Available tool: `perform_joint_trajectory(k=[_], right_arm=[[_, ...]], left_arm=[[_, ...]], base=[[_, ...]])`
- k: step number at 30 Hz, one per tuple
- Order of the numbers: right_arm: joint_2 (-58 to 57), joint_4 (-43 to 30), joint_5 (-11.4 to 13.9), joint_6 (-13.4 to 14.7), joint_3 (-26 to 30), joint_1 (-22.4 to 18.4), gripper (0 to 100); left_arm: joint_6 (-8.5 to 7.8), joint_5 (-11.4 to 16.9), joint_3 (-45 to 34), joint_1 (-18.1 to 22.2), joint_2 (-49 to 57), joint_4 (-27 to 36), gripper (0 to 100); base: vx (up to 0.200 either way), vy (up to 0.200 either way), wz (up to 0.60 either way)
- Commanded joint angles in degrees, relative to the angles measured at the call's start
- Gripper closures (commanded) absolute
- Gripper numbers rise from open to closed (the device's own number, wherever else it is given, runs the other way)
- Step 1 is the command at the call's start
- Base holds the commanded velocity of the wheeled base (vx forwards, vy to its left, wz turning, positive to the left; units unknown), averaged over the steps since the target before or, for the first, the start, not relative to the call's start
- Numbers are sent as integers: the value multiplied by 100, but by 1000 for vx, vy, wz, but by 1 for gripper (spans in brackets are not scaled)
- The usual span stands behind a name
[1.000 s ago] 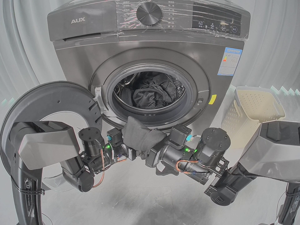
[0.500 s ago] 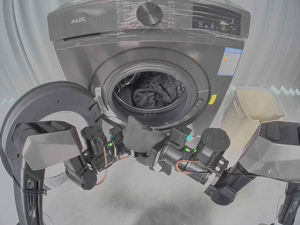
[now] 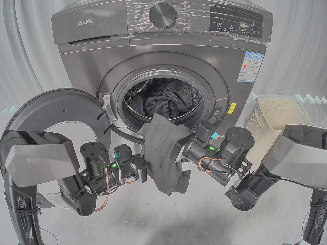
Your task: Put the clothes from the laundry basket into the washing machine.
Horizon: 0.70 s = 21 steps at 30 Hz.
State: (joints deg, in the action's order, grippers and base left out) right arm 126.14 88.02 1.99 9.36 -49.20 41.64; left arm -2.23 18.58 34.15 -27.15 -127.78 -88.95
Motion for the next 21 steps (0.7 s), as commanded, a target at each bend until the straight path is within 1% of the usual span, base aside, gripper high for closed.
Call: perform_joint_trajectory(k=[1, 2, 3, 4, 7, 15, 16, 18, 21], right_arm=[[174, 5, -128, 4, -213, -113, 100], [236, 5, -190, 4, -257, -95, 100], [236, 5, -190, 4, -257, -95, 100], [324, -13, -260, 4, -371, -86, 100], [491, -30, -339, 4, -538, -113, 100], [588, 5, -339, 13, -538, -51, 100], [588, 5, -339, 22, -529, -42, 0], [552, 5, -339, 31, -494, -33, 0], [482, 5, -331, 22, -265, 37, 0]], left_arm=[[3, 102, -514, -150, 640, -8, 100], [12, 120, -585, -177, 737, -8, 100], [12, 120, -585, -177, 737, -8, 100], [21, 137, -725, -221, 931, -8, 100], [21, 199, -848, -291, 1089, -8, 100], [30, 164, -822, -309, 1071, -8, 100], [30, 155, -804, -309, 1062, -8, 100], [39, 146, -795, -300, 1054, -8, 100], [65, 137, -795, -256, 1054, -8, 100]], base=[[0, 0, 0], [0, 0, 0], [0, 0, 0], [0, 0, 0], [0, 0, 0], [0, 0, 0], [0, 0, 0], [0, 0, 0], [0, 0, 0]])
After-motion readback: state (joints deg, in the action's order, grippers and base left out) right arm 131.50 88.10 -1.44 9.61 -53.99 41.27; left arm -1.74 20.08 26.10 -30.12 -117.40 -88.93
